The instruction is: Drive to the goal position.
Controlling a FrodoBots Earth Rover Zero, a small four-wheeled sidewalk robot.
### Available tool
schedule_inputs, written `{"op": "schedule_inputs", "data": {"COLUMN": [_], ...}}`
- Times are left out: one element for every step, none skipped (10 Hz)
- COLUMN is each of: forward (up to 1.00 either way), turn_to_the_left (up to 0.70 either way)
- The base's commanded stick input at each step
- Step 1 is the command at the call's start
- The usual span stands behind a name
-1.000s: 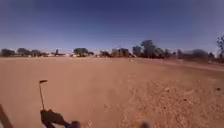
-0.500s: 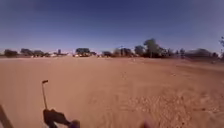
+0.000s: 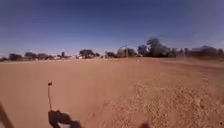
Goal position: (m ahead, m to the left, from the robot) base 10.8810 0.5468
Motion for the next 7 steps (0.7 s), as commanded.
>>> {"op": "schedule_inputs", "data": {"forward": [0.7, 0.7, 0.7, 0.7, 0.7, 0.7, 0.7], "turn_to_the_left": [0.0, 0.0, 0.0, 0.0, 0.0, 0.0, 0.0]}}
